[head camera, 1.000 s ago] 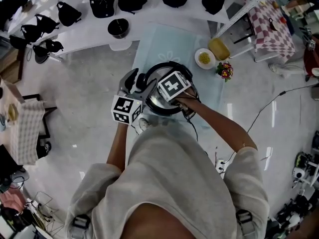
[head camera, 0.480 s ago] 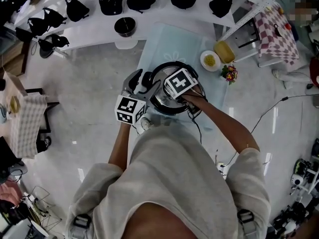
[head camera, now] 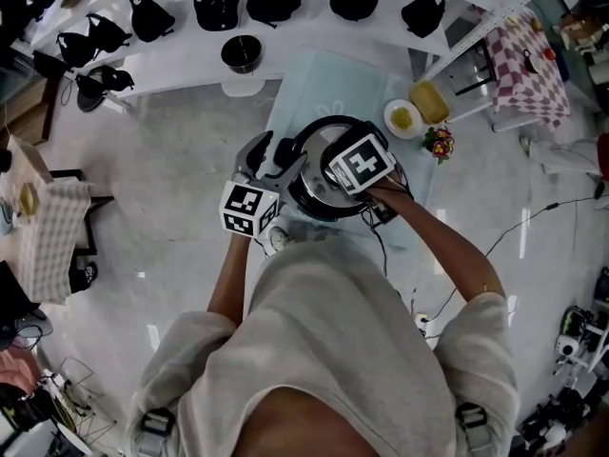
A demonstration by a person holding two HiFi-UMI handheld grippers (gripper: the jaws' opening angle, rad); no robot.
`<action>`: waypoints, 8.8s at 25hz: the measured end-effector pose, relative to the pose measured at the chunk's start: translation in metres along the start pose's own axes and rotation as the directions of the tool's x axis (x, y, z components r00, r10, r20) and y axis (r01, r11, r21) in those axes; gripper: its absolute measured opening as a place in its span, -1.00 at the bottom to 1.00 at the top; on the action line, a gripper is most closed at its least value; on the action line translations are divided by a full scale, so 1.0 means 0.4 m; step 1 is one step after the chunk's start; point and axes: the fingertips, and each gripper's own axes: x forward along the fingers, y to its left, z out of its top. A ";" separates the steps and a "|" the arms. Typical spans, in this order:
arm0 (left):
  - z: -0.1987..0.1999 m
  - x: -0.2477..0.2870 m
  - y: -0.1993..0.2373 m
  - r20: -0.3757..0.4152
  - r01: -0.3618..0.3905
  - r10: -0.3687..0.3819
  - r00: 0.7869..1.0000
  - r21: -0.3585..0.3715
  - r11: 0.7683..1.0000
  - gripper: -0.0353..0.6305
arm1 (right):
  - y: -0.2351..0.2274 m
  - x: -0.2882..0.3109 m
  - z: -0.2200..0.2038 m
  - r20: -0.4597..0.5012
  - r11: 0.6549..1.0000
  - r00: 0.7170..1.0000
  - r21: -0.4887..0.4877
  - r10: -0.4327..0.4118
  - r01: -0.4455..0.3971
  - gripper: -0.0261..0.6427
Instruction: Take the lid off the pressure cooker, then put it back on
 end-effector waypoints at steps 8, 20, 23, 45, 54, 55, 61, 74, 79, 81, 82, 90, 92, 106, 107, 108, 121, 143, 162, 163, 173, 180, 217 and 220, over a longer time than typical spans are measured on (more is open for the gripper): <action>0.005 0.064 -0.070 -0.016 0.079 -0.079 0.997 0.020 0.997 0.11 | -0.075 -0.097 -0.092 0.043 0.996 0.997 0.064 -0.057 0.054 -0.11; -0.006 0.222 -0.325 -0.076 0.327 -0.323 0.943 0.049 0.944 0.11 | -0.185 -0.247 -0.443 0.025 0.937 0.991 0.329 -0.133 0.117 -0.11; -0.014 0.255 -0.381 -0.097 0.374 -0.368 0.925 0.056 0.926 0.11 | -0.217 -0.270 -0.535 0.014 0.905 0.988 0.403 -0.155 0.136 -0.11; -0.019 0.262 -0.375 -0.155 0.318 -0.301 0.941 0.094 0.943 0.11 | -0.332 0.105 -0.754 -0.052 0.877 0.991 0.462 -0.123 0.134 -0.11; -0.029 0.246 -0.326 -0.183 0.267 -0.245 0.952 0.106 0.958 0.11 | -0.375 0.263 -0.758 -0.023 0.837 0.989 0.530 -0.143 0.133 -0.11; -0.033 0.246 -0.325 -0.185 0.263 -0.242 0.953 0.105 0.959 0.11 | -0.371 0.274 -0.766 -0.040 0.840 0.989 0.524 -0.142 0.141 -0.11; -0.046 0.245 -0.313 -0.182 0.248 -0.229 0.956 0.090 0.965 0.10 | -0.366 0.291 -0.774 -0.069 0.853 0.984 0.491 -0.163 0.175 -0.11; -0.050 0.257 -0.324 -0.174 0.274 -0.258 0.950 0.074 0.959 0.11 | -0.367 0.190 -0.719 0.185 0.851 0.928 0.486 -0.322 0.199 -0.05; -0.060 0.259 -0.339 -0.180 0.293 -0.278 0.944 0.063 0.954 0.10 | -0.336 -0.053 -0.586 0.483 0.843 0.751 0.507 -0.450 0.179 -0.05; -0.055 0.262 -0.347 -0.175 0.302 -0.287 0.942 0.065 0.951 0.10 | -0.313 -0.170 -0.530 0.570 0.846 0.665 0.500 -0.482 0.185 -0.05; -0.052 0.263 -0.350 -0.172 0.305 -0.290 0.941 0.068 0.950 0.10 | -0.301 -0.222 -0.508 0.603 0.848 0.626 0.495 -0.493 0.190 -0.05; -0.026 0.267 -0.375 -0.150 0.326 -0.313 0.938 0.078 0.942 0.10 | -0.214 -0.521 -0.395 0.750 0.852 0.404 0.451 -0.523 0.267 -0.08; -0.024 0.265 -0.376 -0.147 0.325 -0.312 0.939 0.079 0.942 0.10 | -0.208 -0.551 -0.393 0.758 0.842 0.370 0.457 -0.537 0.286 -0.14; -0.025 0.267 -0.386 -0.147 0.333 -0.318 0.937 0.090 0.939 0.10 | -0.198 -0.502 -0.402 0.738 0.858 0.438 0.445 -0.514 0.257 -0.26; -0.026 0.266 -0.386 -0.147 0.333 -0.318 0.937 0.090 0.939 0.10 | -0.199 -0.494 -0.406 0.733 0.859 0.448 0.444 -0.513 0.256 -0.26; -0.027 0.265 -0.386 -0.147 0.332 -0.318 0.937 0.090 0.939 0.10 | -0.202 -0.482 -0.412 0.727 0.859 0.458 0.443 -0.511 0.256 -0.25; -0.021 0.256 -0.365 -0.141 0.317 -0.304 0.942 0.089 0.944 0.10 | -0.339 0.001 -0.619 0.418 0.868 0.827 0.472 -0.377 0.157 -0.07; -0.026 0.253 -0.335 -0.146 0.295 -0.282 0.948 0.078 0.952 0.10 | -0.358 0.277 -0.800 -0.046 0.862 0.985 0.479 -0.164 0.166 -0.05; -0.033 0.219 -0.316 -0.149 0.289 -0.275 0.950 0.082 0.954 0.09 | -0.297 0.130 -0.760 0.124 0.865 0.963 0.477 -0.239 0.153 -0.11; -0.033 0.221 -0.319 -0.149 0.294 -0.280 0.948 0.082 0.952 0.09 | -0.291 0.105 -0.759 0.141 0.865 0.956 0.476 -0.256 0.162 -0.11; -0.028 0.249 -0.349 -0.140 0.327 -0.313 0.939 0.087 0.941 0.09 | -0.234 -0.173 -0.719 0.352 0.806 0.823 0.557 -0.446 0.199 -0.11; -0.014 0.246 -0.329 -0.123 0.306 -0.296 0.947 0.070 0.950 0.09 | -0.190 -0.347 -0.587 0.514 0.827 0.702 0.528 -0.493 0.194 -0.11; -0.034 -0.164 0.098 0.002 -0.250 0.251 0.968 -0.088 0.964 0.09 | -0.011 -0.077 -0.085 0.478 1.000 0.879 -0.008 -0.008 0.013 -0.11; -0.033 -0.165 0.102 0.006 -0.242 0.243 0.970 -0.087 0.966 0.09 | 0.000 -0.057 -0.077 0.446 1.000 0.895 -0.028 0.001 0.012 -0.11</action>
